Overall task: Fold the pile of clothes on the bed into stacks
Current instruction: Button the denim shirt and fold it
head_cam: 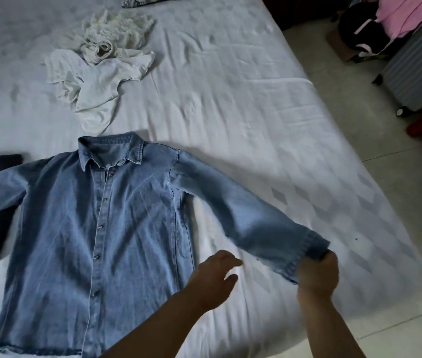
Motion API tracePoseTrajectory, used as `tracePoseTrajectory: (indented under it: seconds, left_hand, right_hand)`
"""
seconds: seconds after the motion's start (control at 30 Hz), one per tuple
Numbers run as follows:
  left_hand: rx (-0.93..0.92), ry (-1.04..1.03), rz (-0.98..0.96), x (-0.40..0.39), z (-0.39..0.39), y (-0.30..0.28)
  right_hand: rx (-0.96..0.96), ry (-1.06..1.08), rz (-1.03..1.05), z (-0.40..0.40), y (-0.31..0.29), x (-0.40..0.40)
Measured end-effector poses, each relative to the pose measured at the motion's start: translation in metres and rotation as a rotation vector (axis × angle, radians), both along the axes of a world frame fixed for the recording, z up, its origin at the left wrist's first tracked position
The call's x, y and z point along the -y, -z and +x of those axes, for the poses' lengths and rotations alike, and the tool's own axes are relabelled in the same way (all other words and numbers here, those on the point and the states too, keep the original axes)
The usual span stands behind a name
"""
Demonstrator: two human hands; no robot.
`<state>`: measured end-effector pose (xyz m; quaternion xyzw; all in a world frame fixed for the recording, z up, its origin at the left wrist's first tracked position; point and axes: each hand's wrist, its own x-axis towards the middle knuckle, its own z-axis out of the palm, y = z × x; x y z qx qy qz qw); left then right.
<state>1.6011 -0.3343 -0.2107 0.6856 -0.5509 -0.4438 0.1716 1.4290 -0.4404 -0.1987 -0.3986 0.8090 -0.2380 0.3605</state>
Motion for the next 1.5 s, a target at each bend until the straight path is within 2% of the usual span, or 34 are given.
tracePoseTrajectory:
  seconds: [0.1,0.2,0.3,0.5,0.63,0.7,0.8,0.9,0.97,1.0,1.07,1.13,1.2,1.33,1.5]
  left_hand:
    - [0.132,0.013,0.134,-0.003,0.015,0.013]
    - [0.163,-0.042,0.154,-0.006,0.026,0.024]
    - [0.128,-0.099,0.177,-0.008,0.036,0.029]
    - [0.126,-0.206,0.321,-0.011,0.070,0.038]
    - [0.200,-0.273,0.397,-0.012,0.099,0.063]
    - [0.223,-0.291,0.408,-0.013,0.112,0.078]
    - [0.288,-0.374,0.361,-0.010,0.131,0.093]
    - [0.378,-0.443,0.325,-0.006,0.151,0.107]
    - [0.446,-0.417,0.325,-0.004,0.166,0.117]
    - [0.490,-0.369,0.342,-0.003,0.171,0.120]
    - [0.552,-0.250,0.388,-0.007,0.185,0.128]
    - [0.528,-0.177,0.414,-0.013,0.199,0.131]
    - [0.509,-0.168,0.307,-0.020,0.210,0.133]
    - [0.419,-0.421,-0.109,-0.034,0.251,0.134]
    - [0.425,-0.614,-0.185,-0.031,0.337,0.144]
  right_hand:
    - [-0.070,0.014,-0.020,-0.004,0.003,0.006]
    - [-0.152,-0.251,-0.070,0.013,0.013,0.006]
    - [-0.117,-0.407,-0.073,0.045,0.023,0.006]
    - [-0.049,-0.748,0.059,0.104,0.060,0.015]
    - [-0.143,-1.000,0.081,0.146,0.098,0.019]
    - [-0.178,-1.028,0.013,0.167,0.110,0.027]
    - [-0.259,-1.103,-0.265,0.198,0.127,0.043]
    - [-0.411,-1.479,-0.447,0.235,0.133,0.049]
    - [-0.505,-1.752,-0.561,0.254,0.143,0.052]
    - [-0.581,-1.818,-0.588,0.255,0.155,0.059]
    - [-0.713,-1.813,-0.479,0.247,0.179,0.077]
    - [-0.791,-1.747,-0.349,0.240,0.185,0.091]
    - [-0.820,-1.674,-0.321,0.250,0.178,0.089]
    - [-0.650,-1.487,-0.532,0.303,0.154,0.063]
    - [-0.389,-1.524,-0.601,0.396,0.149,0.039]
